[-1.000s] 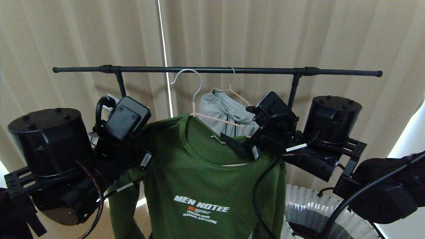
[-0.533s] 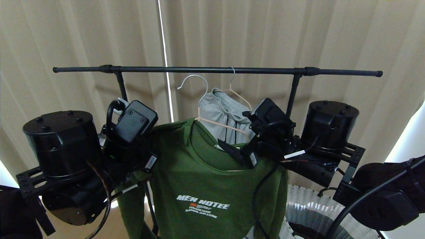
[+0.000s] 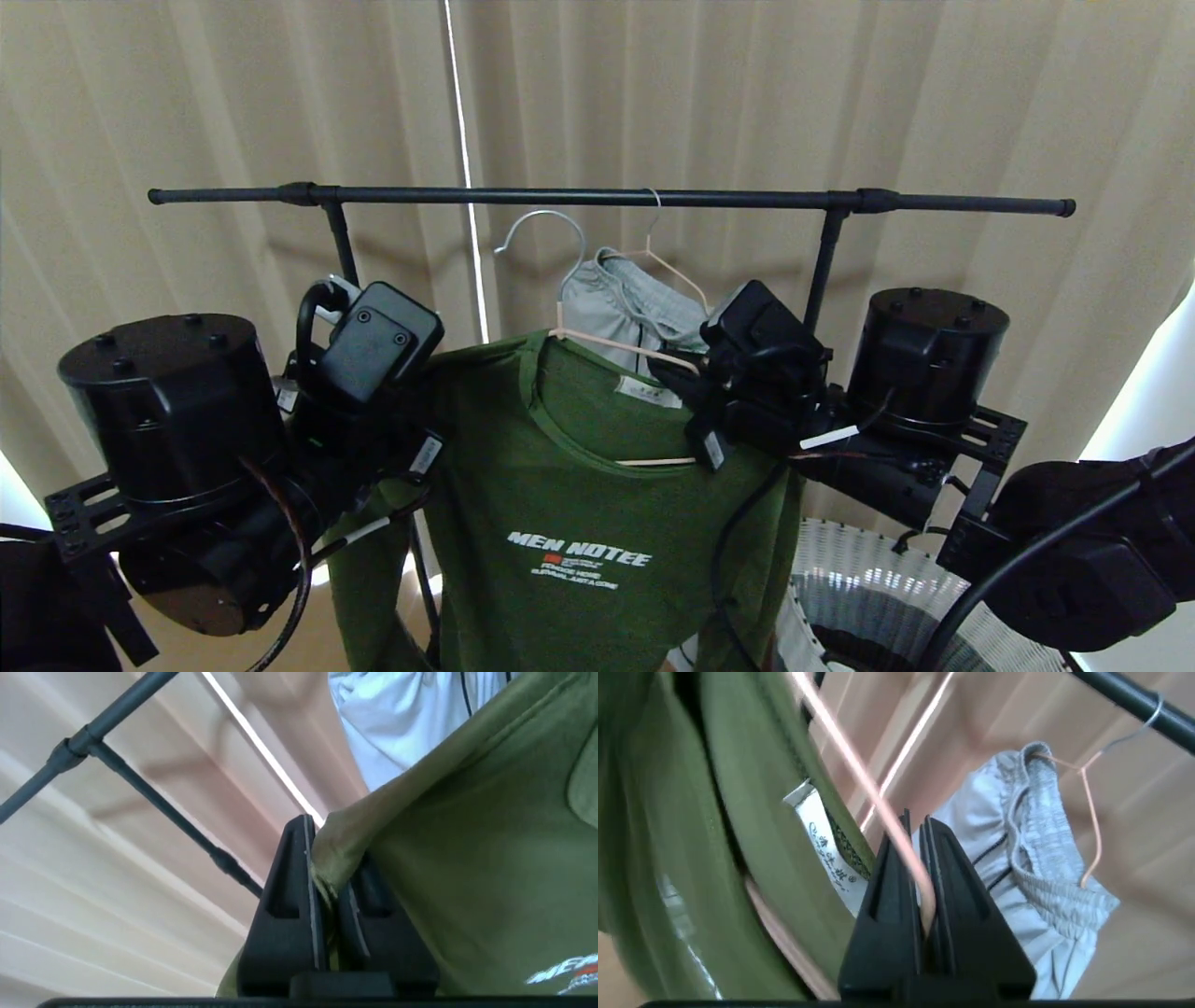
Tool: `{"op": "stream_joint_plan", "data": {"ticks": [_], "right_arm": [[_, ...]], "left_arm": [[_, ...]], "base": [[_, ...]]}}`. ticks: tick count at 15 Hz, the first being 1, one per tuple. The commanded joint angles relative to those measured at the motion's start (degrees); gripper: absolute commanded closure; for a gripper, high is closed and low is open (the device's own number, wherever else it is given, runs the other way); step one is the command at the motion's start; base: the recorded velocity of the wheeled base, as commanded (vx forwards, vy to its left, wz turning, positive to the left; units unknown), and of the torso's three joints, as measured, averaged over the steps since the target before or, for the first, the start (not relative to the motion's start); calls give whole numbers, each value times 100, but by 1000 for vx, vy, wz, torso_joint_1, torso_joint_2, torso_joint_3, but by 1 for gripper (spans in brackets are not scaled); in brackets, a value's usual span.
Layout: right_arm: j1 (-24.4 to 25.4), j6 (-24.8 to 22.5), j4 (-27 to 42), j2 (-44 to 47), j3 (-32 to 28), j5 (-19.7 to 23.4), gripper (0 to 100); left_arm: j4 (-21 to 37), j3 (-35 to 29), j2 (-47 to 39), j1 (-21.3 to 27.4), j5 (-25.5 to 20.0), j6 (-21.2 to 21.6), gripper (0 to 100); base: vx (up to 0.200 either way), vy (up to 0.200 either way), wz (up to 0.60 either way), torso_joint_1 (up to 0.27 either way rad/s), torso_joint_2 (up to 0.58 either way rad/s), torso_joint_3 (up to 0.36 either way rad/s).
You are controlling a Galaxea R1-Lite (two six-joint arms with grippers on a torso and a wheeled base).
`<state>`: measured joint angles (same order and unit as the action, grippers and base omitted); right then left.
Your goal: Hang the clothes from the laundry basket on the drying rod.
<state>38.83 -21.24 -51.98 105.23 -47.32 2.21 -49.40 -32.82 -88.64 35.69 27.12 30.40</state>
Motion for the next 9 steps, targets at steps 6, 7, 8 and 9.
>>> {"op": "stream_joint_plan", "data": {"ticks": [6,7,8,9], "right_arm": [[-103,32,-304,-134,303,-124,100],[-130,32,-392,-134,355,-150,100],[-130,32,-392,-134,355,-150,100],[-270,23,-849,-152,593,-317,100]], "left_arm": [[-17,355,163,-10,-533,-263,0],[0,434,242,-10,-603,-307,0],[0,434,242,-10,-603,-307,0],[0,619,576,-10,-735,-474,0]], "base": [[0,0,0,0,0,0],[0,0,0,0,0,0],[0,0,0,0,0,0],[0,0,0,0,0,0]]}}
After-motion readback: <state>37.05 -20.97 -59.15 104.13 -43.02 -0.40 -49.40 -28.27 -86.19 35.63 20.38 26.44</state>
